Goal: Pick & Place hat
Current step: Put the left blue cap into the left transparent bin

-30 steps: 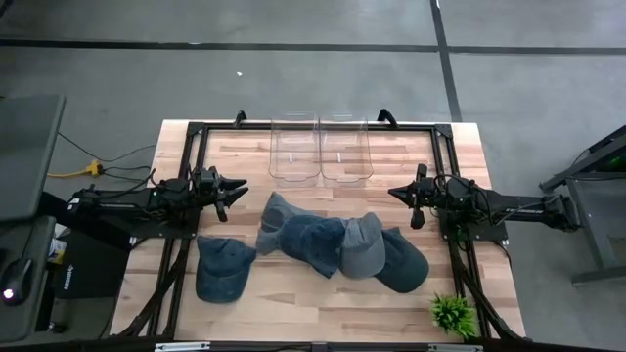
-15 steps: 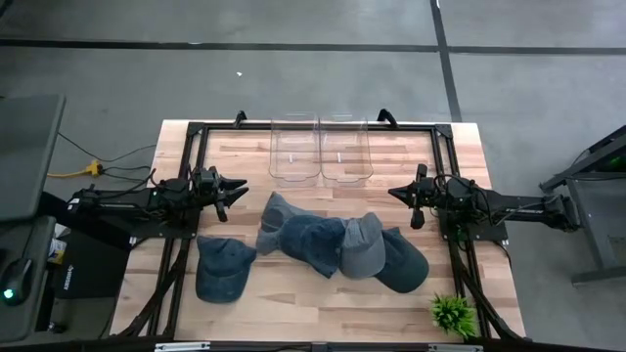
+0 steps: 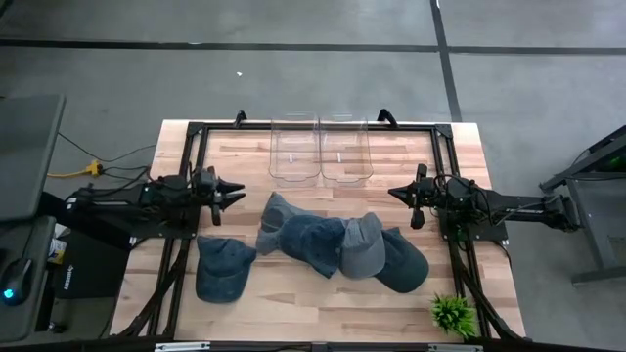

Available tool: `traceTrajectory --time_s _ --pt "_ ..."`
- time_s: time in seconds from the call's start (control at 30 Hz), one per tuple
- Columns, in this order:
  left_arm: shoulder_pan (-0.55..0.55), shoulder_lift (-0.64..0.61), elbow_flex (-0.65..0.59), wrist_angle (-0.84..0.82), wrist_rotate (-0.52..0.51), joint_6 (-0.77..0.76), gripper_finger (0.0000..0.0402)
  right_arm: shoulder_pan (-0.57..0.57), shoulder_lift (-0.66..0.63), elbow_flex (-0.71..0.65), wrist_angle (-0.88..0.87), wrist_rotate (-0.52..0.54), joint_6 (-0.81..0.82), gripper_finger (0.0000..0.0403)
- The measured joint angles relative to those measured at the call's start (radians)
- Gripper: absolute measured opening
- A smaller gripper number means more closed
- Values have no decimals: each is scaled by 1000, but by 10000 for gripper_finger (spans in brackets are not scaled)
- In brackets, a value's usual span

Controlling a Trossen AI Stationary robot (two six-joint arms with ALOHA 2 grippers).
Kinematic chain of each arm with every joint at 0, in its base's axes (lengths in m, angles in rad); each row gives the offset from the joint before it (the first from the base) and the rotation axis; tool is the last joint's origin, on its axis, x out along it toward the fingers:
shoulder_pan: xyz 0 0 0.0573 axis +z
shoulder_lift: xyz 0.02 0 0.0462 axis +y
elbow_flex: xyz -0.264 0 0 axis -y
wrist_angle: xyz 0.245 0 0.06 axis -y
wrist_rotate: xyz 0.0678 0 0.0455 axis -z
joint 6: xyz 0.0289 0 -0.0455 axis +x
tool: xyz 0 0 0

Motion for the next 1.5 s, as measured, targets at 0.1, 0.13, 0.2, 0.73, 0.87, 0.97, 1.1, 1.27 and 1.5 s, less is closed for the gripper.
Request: traceTrajectory --time_s 0.1,0.13,0.2,0.73,0.87,0.97,1.1,1.27,1.5 --pt "0 24 82 -84 -42 -15 115 0 0 0 0 0 0 0" --pt "0 36 111 -116 -48 -32 115 0 0 0 0 0 0 0" --pt "0 75 169 -202 -65 -93 115 0 0 0 0 0 0 0" --pt "0 472 543 -689 150 -475 200 0 0 0 0 0 0 0" --pt "0 522 543 -711 351 -519 268 0 0 0 0 0 0 0" --pt "-10 550 543 -713 471 -590 304 0 0 0 0 0 0 0" --pt "-71 570 542 -763 552 -737 314 0 0 0 0 0 0 0" --pt "-194 586 541 -819 502 -1016 293 0 0 0 0 0 0 0" --pt "-358 695 541 -833 414 -1235 272 0 0 0 0 0 0 0"
